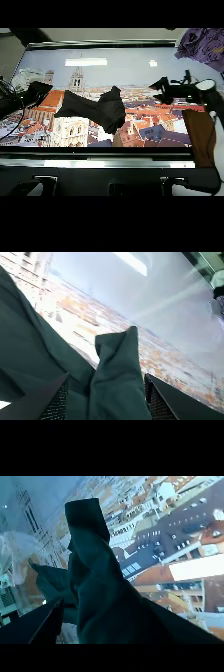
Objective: Fold the clothes and pants, and hang the long-sleeved shirts on hangers.
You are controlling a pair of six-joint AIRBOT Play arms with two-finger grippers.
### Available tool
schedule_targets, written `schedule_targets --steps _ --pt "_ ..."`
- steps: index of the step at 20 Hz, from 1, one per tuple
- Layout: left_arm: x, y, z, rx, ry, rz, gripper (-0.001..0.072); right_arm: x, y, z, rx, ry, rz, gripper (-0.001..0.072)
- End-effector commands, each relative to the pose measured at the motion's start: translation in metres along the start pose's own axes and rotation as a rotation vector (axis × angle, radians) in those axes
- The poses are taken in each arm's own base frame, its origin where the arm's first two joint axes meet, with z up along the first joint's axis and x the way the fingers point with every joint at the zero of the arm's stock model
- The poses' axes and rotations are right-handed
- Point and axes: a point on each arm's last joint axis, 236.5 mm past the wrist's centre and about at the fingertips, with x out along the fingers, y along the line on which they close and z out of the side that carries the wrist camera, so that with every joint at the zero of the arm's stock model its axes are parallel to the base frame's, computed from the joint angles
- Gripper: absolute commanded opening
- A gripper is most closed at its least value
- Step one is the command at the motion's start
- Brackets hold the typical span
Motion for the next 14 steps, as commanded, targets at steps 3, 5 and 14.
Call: schedule_targets --steps 3,5,14 --pt "-0.007 0.026 0.012 0.043 -0.027 0.082 0.0527 0.104 0.000 -0.030 -0.093 0.210 0.086 0.0558" --pt "-0.007 0.027 0.012 0.045 -0.028 0.085 0.0526 0.127 0.007 -0.035 -0.139 0.238 0.090 0.0558" --pt "0.001 0.040 0.009 0.050 -0.005 0.117 0.0528 0.170 -0.007 -0.052 -0.169 0.295 0.046 0.0556"
